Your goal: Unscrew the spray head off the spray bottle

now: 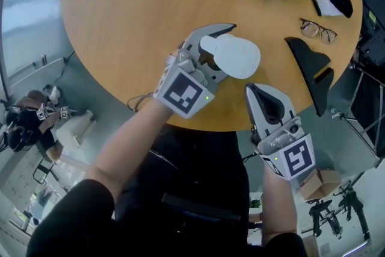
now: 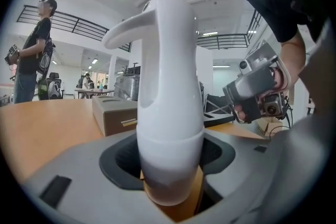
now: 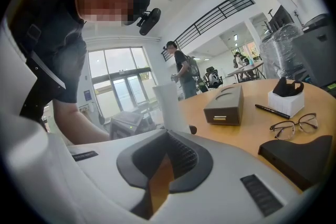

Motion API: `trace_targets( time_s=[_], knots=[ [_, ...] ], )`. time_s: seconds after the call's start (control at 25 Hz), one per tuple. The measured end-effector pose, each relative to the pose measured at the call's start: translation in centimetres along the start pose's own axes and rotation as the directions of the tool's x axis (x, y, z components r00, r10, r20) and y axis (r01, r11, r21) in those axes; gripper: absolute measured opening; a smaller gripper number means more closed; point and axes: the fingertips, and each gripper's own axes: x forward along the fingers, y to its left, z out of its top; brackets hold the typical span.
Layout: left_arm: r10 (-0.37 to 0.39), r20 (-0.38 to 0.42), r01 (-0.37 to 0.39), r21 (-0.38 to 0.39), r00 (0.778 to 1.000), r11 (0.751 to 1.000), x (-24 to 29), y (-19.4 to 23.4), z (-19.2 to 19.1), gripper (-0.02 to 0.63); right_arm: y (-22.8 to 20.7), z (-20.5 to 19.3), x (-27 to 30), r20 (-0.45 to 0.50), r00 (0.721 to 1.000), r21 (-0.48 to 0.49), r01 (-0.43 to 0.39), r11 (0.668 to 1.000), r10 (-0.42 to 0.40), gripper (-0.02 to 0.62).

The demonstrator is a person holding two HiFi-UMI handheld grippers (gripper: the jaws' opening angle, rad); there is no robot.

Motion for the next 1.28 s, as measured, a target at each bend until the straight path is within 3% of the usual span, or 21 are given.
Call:
trace_targets(
  time_s=[0.28, 0.84, 1.08, 1.28],
  knots=[
    [-0.013, -0.039, 0.012, -0.021, 0.999, 1.000, -2.8, -0.8, 3.8, 0.299, 1.8, 4.5, -0.8, 0.026, 1.000, -0.034, -0.002, 0.999, 0.003, 0.002],
    [0.003, 0.024, -0.002, -0.016, 1.000, 1.000, -9.8, -2.6, 20.3, 0.299, 9.1, 18.3, -4.1, 0.082, 0.993, -0.138, -0.074, 0.988, 0.086, 0.002],
    [-0.002, 0.011, 0.002, -0.023, 1.000, 1.000, -12.3, -3.8, 24.2, 0.299, 11.7, 21.8, -5.7, 0.075, 0.990, -0.163, -0.102, 0.981, 0.115, 0.005],
    [0.001, -0.005, -0.001, -0.048, 1.000, 0.999, -14.1, -5.3, 26.8, 0.299, 14.2, 24.3, -6.9, 0.062, 0.984, -0.151, -0.157, 0.976, 0.168, 0.056]
  ],
)
